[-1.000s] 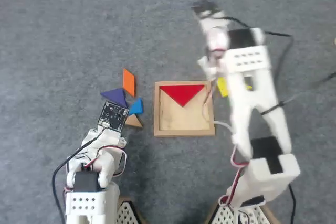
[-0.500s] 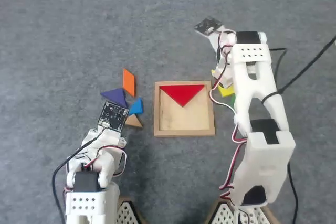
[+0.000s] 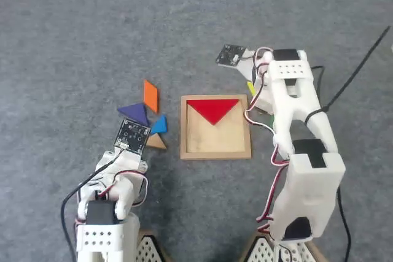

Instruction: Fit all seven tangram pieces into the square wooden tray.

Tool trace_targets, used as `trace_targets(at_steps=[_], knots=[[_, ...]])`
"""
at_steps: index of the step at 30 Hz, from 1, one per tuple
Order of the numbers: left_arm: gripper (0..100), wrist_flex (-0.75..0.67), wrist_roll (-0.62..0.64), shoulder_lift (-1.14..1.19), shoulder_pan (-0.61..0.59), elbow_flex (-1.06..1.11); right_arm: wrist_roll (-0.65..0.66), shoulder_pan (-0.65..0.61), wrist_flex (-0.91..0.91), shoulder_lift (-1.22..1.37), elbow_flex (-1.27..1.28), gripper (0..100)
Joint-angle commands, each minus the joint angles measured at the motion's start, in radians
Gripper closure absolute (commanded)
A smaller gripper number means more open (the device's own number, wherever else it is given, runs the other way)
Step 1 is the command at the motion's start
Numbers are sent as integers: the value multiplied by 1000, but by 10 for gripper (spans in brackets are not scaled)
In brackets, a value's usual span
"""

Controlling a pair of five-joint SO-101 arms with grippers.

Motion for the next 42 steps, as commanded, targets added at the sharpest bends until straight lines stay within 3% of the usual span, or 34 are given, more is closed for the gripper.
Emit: trace_targets(at_steps=[1,5,9,16,20,25,28,42], knots=[[987,5,2,-17,-3,-7,18,-2,-84,-7,20,670],[987,5,2,-17,-3,-7,11,-2,-87,27,14,665],[987,5,2,-17,-3,-7,9,-18,-88,82,3,597],[987,5,2,-17,-3,-7,-25,-2,-79,170,-84,627],[987,5,2,-17,-3,-7,-25,-2,-79,202,-89,683],[987,5,2,-17,-3,-7,-66,-2,-62,202,-104,852],[987,5,2,-17,-3,-7,-104,5,-33,203,-137,866],[987,5,2,-17,-3,-7,-236,13,369,202,-606,864]])
